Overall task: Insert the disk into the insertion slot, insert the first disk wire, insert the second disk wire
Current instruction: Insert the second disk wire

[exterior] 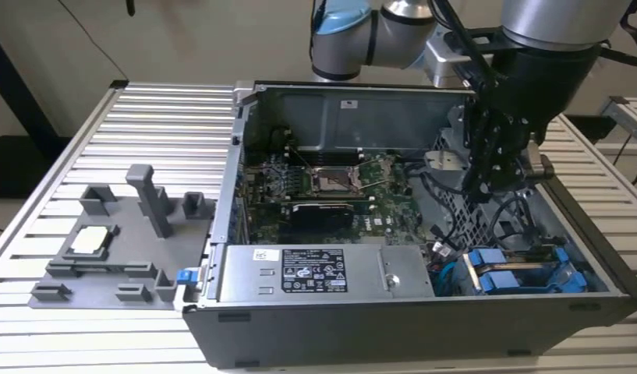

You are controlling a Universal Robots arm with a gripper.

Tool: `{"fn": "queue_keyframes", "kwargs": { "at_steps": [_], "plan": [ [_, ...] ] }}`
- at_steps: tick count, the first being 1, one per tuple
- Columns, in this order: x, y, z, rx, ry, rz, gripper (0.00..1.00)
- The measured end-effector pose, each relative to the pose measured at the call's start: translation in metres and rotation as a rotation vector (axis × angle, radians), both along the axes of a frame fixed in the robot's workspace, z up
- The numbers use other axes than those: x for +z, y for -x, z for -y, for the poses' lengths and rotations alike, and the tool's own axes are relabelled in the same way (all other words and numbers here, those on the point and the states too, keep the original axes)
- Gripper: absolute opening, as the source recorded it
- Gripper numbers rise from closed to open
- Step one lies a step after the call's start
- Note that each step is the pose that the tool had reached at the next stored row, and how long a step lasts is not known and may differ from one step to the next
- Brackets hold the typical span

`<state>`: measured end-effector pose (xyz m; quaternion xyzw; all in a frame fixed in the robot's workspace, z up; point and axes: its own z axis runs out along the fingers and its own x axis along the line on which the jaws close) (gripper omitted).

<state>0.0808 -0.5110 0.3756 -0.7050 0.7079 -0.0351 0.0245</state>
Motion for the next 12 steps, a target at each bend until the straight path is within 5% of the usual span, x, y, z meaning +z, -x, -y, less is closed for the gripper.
{"fn": "queue_keyframes", "kwargs": {
  "at_steps": [12],
  "plan": [
    [0.0000, 0.0000, 0.0000, 0.000, 0.0018, 0.0000, 0.16]
  ]
}}
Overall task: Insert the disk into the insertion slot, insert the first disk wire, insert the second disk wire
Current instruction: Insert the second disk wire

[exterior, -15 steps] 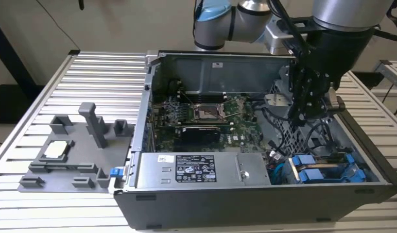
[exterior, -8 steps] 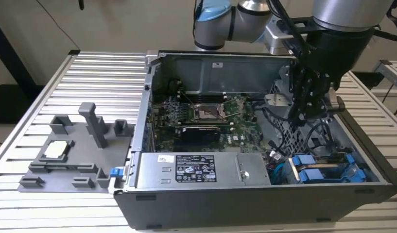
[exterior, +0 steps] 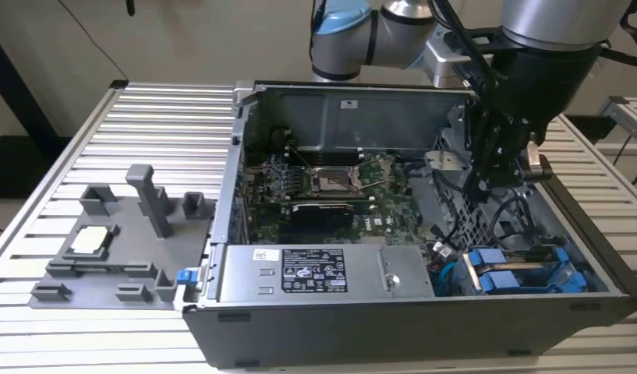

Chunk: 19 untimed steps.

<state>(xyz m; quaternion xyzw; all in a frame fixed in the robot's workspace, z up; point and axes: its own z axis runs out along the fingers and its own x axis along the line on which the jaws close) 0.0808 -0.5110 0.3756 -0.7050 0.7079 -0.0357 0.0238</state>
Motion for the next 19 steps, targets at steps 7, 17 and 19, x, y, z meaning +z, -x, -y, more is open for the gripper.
{"fn": "queue_keyframes", "kwargs": {
  "at_steps": [7, 17, 19],
  "plan": [
    [0.0000, 0.0000, 0.0005, 0.000, 0.0010, 0.0000, 0.16],
    [-0.0014, -0.0011, 0.0263, 0.000, -0.0244, -0.0006, 0.16],
    [-0.0018, -0.0044, 0.0390, 0.000, -0.0466, -0.0020, 0.16]
  ]
}}
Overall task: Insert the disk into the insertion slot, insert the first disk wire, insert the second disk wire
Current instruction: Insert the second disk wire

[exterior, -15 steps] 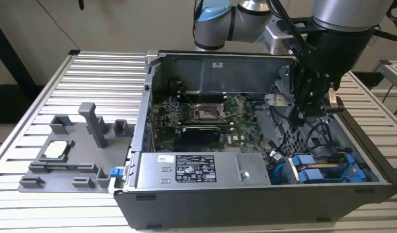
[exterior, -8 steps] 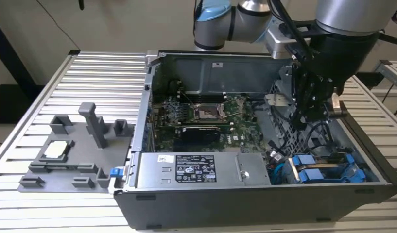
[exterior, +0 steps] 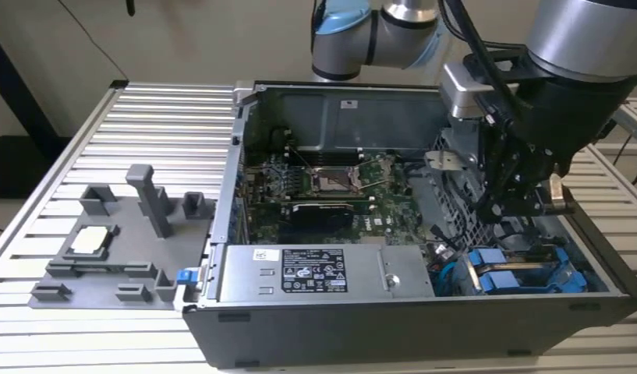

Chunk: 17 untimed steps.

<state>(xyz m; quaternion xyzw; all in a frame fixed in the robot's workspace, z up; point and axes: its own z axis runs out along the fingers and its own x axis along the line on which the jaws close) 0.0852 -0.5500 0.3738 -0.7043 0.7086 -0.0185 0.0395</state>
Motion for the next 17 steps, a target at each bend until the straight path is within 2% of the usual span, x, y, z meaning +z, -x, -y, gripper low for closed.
{"fn": "queue_keyframes", "kwargs": {
  "at_steps": [8, 17],
  "plan": [
    [-0.0011, -0.0128, 0.0129, 0.000, -0.0361, -0.0073, 0.16],
    [-0.0017, -0.0267, 0.0284, 0.000, -0.0665, -0.0210, 0.16]
  ]
}}
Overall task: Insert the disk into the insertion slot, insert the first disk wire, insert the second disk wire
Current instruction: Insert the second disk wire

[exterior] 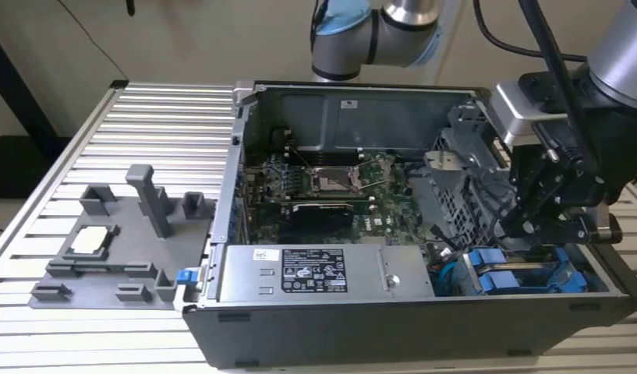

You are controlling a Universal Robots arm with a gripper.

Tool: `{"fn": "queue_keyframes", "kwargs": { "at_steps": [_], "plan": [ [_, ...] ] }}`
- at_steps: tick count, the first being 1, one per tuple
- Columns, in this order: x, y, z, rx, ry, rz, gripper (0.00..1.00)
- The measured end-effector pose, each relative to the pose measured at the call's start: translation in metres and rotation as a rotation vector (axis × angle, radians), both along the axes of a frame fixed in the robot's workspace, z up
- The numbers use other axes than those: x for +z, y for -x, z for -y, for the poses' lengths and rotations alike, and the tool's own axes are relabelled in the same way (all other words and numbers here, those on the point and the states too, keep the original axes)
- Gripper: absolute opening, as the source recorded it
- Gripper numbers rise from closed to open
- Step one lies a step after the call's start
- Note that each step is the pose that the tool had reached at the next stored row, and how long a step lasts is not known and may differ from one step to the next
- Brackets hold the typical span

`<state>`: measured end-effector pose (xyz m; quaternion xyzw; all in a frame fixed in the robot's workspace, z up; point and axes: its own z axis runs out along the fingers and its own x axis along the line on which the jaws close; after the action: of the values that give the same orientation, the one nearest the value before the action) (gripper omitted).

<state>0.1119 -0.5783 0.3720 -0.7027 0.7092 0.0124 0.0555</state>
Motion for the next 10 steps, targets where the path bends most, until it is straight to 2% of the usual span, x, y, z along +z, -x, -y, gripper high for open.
{"fn": "queue_keyframes", "kwargs": {
  "at_steps": [8, 9, 10],
  "plan": [
    [-0.0005, -0.0081, 0.0156, 0.000, -0.0266, -0.0095, 0.16],
    [-0.0007, -0.0081, 0.0172, 0.000, -0.0381, -0.0096, 0.16],
    [-0.0008, -0.0081, 0.0183, 0.000, -0.0545, -0.0096, 0.16]
  ]
}}
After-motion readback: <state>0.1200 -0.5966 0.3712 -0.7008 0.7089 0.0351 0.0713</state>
